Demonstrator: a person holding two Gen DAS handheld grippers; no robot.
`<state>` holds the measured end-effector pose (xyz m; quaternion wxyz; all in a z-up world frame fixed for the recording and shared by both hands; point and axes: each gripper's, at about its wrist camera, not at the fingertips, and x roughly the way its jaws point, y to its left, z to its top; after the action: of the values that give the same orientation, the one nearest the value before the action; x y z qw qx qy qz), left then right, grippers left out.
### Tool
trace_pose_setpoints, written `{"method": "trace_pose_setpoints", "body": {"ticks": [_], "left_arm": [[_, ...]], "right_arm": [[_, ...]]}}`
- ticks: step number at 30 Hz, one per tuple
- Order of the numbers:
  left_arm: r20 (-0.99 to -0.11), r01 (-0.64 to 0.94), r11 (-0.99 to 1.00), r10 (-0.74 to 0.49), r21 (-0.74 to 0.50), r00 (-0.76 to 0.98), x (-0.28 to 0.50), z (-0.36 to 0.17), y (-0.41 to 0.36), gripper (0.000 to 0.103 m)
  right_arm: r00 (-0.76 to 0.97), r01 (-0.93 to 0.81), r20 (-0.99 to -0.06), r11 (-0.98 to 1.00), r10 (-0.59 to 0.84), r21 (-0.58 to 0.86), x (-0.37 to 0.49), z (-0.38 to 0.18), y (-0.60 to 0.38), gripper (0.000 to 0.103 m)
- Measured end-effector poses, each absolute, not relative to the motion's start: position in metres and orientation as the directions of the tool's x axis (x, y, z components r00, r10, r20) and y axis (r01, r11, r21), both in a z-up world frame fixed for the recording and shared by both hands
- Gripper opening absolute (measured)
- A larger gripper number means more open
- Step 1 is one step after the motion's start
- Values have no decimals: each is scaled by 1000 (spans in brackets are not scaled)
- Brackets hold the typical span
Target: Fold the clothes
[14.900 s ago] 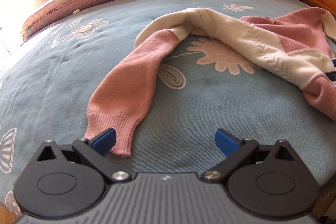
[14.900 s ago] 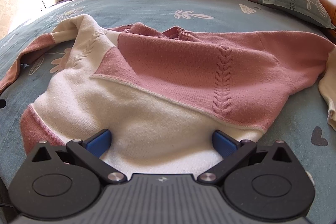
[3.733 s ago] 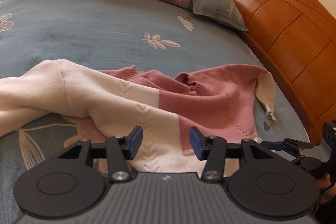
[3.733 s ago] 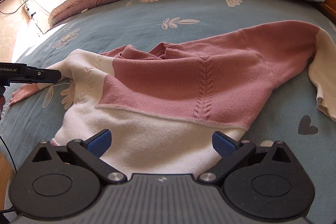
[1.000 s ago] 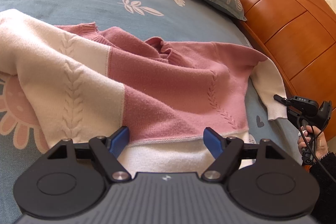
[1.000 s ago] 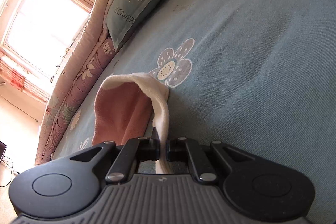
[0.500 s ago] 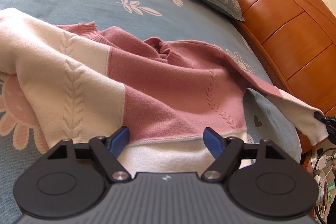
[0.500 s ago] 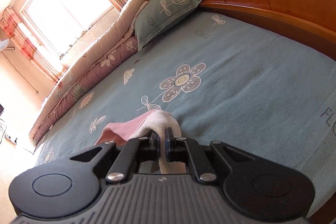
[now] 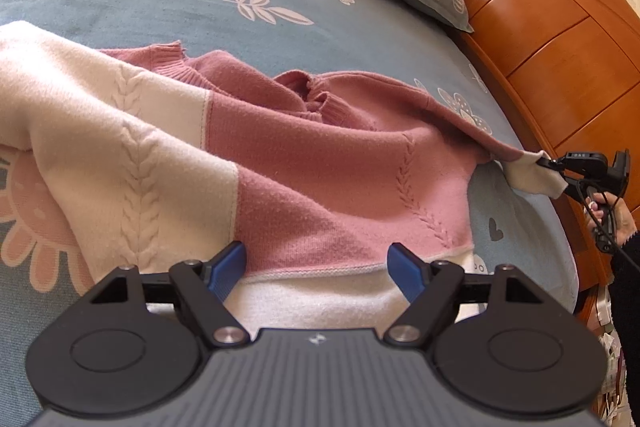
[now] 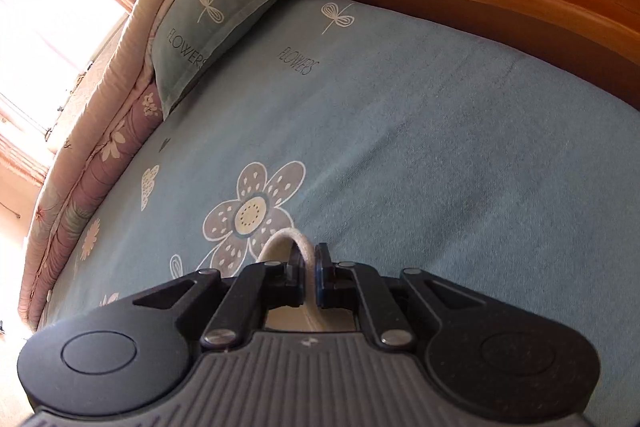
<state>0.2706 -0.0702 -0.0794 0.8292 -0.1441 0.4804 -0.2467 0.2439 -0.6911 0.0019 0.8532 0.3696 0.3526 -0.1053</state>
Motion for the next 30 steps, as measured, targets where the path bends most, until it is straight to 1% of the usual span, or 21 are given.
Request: {"method": "trace_pose_setpoints", "body": {"ticks": [4,7,9,12,13,14,16,17,19,23,26,28,30], "left_arm": [[-742,278,849,-527,-448,414,272,-78,-75,78],[-751,278,857,-515,-434,413,274,-78,-79,78],[-757,281,861,-507,-424,412,274,-78,-82,79],[-761,290,863,-503,-414,411,275,-78,-85,81],[-761,291,863,-503,-413,411,275,-79,-86,82],[-761,294,863,-503,-411,411,275,-79,-87,83],[-762,301,865,-498,-402,414,273,-80,-88,83],[-762,303,866,-496,-398,416,273,-80,-89,84],[-761,309,865,-496,-395,418,271,-80,-90,85],[-756,310,863,-500,-398,422,271,-81,-90,87],[-758,315,866,-494,-388,425,269,-81,-92,88],[-759,318,866,-494,-386,424,269,-81,-93,88],[-758,316,865,-496,-390,423,270,-81,-92,88]], "right_arm": [[714,458,-699,727,43,512,298,-5,-705,8],[703,478,-711,746,-7,464,328,-10,-711,20],[688,483,-725,762,-26,431,340,-12,-711,21],[699,485,-713,769,-53,417,339,-8,-710,21],[704,485,-707,770,-62,415,337,-7,-710,25],[712,487,-698,770,-78,411,334,-4,-710,35],[737,495,-665,763,-116,416,320,5,-711,47],[754,496,-645,753,-125,433,311,10,-712,49],[784,477,-613,725,-96,496,295,15,-716,49],[802,439,-595,620,55,650,274,-3,-717,53],[785,445,-604,552,139,705,267,-33,-709,53],[775,459,-611,519,163,721,271,-54,-705,53],[800,443,-575,482,168,756,278,-65,-703,53]]}}
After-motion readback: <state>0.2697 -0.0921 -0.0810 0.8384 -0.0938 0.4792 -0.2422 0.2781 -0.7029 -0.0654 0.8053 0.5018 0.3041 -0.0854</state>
